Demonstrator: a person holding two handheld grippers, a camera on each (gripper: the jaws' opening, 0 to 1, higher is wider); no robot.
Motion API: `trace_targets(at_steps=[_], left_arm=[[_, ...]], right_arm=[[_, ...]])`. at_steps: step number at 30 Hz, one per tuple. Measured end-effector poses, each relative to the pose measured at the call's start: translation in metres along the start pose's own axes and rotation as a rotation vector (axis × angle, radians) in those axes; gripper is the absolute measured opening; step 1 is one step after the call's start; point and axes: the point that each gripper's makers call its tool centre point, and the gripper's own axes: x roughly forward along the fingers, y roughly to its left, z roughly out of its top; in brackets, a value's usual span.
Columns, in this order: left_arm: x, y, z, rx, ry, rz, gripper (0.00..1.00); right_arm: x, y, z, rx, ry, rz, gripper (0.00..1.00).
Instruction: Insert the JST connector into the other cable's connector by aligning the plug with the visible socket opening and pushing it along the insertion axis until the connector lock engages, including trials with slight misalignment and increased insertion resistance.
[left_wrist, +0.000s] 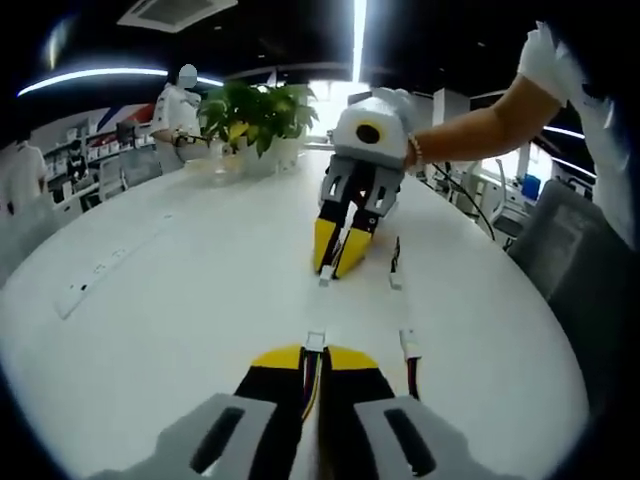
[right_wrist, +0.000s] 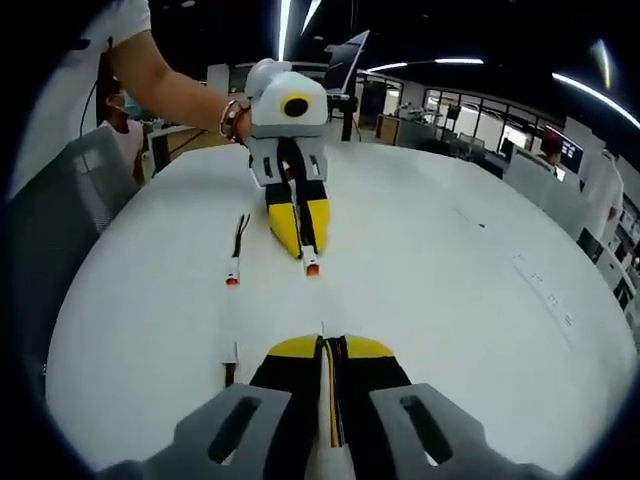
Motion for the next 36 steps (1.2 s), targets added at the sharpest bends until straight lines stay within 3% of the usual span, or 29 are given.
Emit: trace_targets(at_steps=[8, 24, 36], left_arm=[[-0.004, 0.003, -0.001, 0.028, 0.022, -0.002, 0.00], [-0.010, 0.000, 0.016, 0.071, 0.010, 0.007, 0.00], [-0.006, 0.002, 0.018, 0.080, 0.001, 0.004, 0.00]], right_arm=[[0.002, 0.001, 0.005, -0.020, 0.015, 0.017, 0.03], [0.010, 0.003, 0.032, -0.101, -0.009, 0.044, 0.03], [0.017, -0.001, 0.033, -0.108, -0.016, 0.060, 0.03]])
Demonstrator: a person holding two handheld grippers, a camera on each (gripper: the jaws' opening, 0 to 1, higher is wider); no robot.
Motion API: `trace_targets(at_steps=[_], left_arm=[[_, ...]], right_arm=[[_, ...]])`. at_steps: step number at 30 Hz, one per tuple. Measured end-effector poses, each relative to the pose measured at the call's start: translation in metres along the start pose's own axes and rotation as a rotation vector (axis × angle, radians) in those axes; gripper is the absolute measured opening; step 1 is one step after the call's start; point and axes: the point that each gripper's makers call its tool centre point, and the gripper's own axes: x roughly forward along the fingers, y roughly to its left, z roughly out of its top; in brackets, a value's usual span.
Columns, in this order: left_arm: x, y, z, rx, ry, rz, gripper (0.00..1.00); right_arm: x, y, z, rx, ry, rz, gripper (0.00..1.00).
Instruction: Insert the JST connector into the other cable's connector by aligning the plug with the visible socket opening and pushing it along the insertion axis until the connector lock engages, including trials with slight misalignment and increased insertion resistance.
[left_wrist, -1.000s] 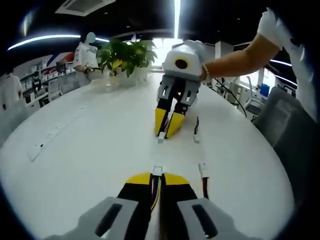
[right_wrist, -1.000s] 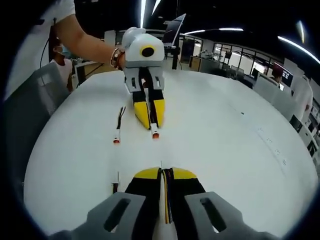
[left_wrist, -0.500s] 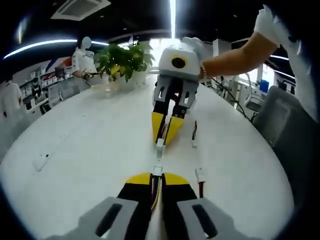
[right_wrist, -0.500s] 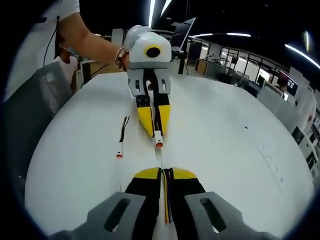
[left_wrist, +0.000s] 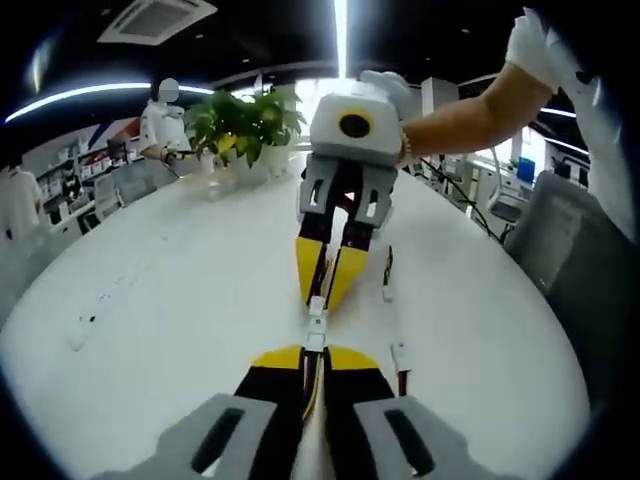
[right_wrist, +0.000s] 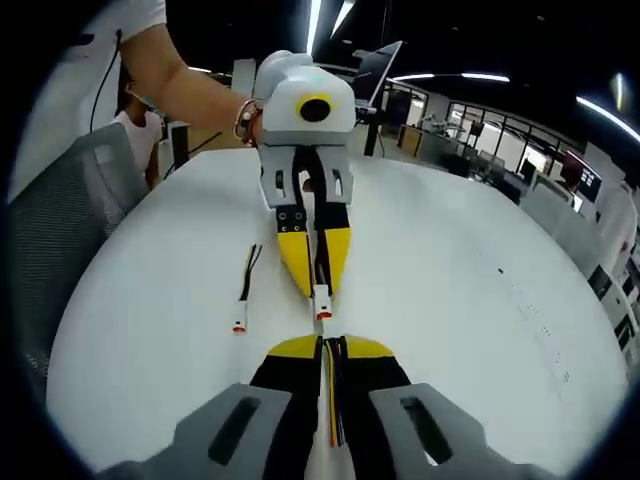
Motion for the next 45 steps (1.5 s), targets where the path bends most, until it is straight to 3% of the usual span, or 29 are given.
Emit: trace_targets(at_steps=[13, 35, 45], left_arm=[[0.003, 0.002, -0.005, -0.004, 0.018, 0.010, 0.00], [0.004, -0.008, 0.000, -0.004, 0.028, 0.015, 0.00], [0.003, -0.009, -0.001, 0.057, 0.041, -0.008, 0.00]], right_arm=[[0.003, 0.001, 0.001, -0.010, 0.003, 0.005, 0.03], [0.007, 0.004, 0.006, -0.031, 0.013, 0.004, 0.03], [0.011, 0.010, 0.007, -0.067, 0.038, 0.034, 0.03]])
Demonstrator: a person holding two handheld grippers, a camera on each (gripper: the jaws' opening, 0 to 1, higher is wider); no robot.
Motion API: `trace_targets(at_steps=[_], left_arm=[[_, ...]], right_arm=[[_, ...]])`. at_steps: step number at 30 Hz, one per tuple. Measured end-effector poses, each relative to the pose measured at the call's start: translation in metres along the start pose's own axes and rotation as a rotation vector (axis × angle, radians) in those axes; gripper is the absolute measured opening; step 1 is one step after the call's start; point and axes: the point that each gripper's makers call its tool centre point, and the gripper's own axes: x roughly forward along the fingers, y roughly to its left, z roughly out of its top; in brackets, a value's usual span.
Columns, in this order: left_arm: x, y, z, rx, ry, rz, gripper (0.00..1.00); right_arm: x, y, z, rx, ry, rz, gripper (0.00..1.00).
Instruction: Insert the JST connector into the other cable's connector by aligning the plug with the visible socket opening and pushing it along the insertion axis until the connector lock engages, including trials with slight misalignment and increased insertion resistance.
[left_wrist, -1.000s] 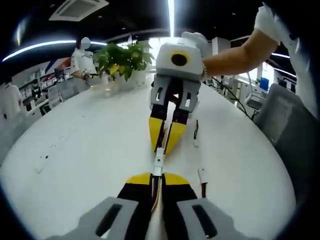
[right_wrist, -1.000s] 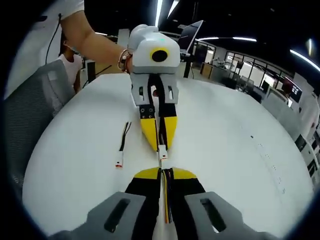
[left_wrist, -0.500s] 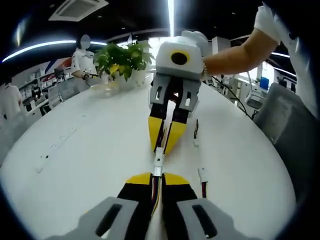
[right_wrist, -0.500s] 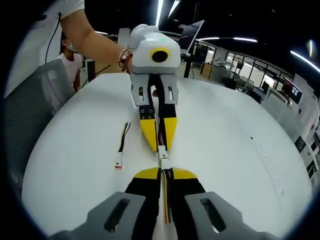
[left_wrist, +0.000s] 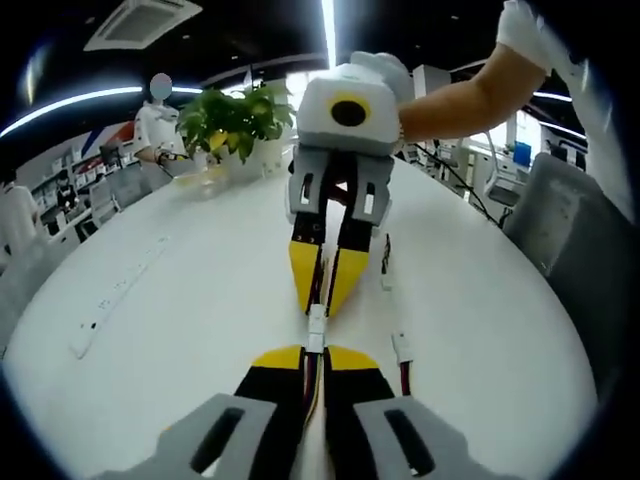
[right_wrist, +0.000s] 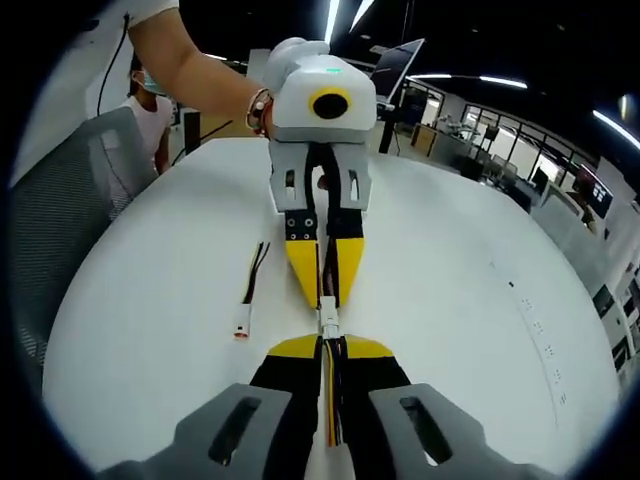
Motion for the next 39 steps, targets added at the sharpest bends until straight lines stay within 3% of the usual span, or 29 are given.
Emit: trace_targets(at_steps=[17, 39], left_arm=[[0.003, 0.006, -0.011, 0.035, 0.048, -0.015, 0.00], [0.007, 0.008, -0.002, 0.036, 0.040, -0.013, 0.00]], right_arm=[[0.007, 0.000, -0.004, -0.007, 0.043, 0.011, 0.02], [0.001, -0.011, -0.008, -0.008, 0.028, -0.003, 0.02]])
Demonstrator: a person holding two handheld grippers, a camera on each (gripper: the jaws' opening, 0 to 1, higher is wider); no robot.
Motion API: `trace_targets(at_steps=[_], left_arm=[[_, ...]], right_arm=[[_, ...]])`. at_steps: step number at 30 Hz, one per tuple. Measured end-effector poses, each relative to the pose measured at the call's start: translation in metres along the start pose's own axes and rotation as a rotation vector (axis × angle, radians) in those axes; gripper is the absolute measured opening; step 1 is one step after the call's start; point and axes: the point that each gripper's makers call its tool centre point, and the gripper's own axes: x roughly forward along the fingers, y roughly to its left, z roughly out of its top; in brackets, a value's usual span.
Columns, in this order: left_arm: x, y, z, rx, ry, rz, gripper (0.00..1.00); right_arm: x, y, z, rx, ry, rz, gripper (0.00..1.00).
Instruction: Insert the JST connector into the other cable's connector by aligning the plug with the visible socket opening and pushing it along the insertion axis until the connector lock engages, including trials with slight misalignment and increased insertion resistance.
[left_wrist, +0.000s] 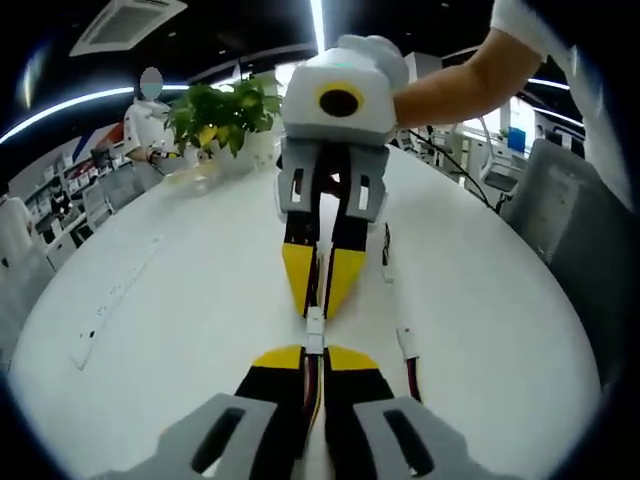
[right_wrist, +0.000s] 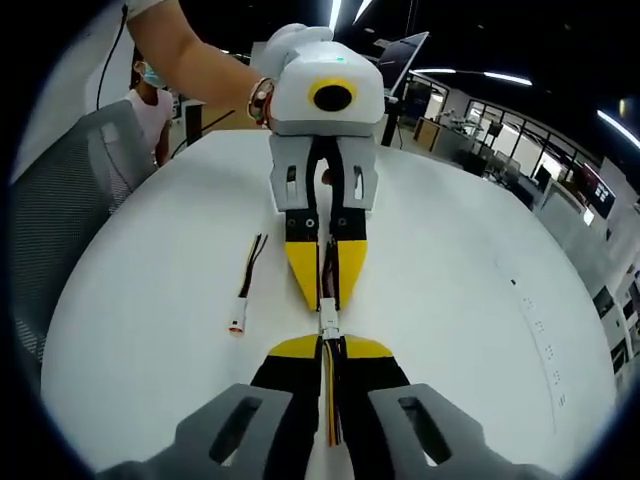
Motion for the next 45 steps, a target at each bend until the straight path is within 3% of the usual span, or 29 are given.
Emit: trace_targets(at_steps=[29, 33, 45], left_arm=[[0.012, 0.020, -0.011, -0.049, -0.009, 0.005, 0.01], [0.012, 0.018, -0.011, -0.087, -0.016, -0.002, 0.01], [0.013, 0.013, -0.007, -0.078, -0.020, -0.007, 0.01]], right_arm=[[0.006, -0.010, -0.015, 0.016, 0.002, -0.024, 0.03], [0.006, -0.010, -0.014, 0.021, -0.001, -0.022, 0.03], [0.006, -0.010, -0.015, 0.045, -0.005, -0.018, 0.04]])
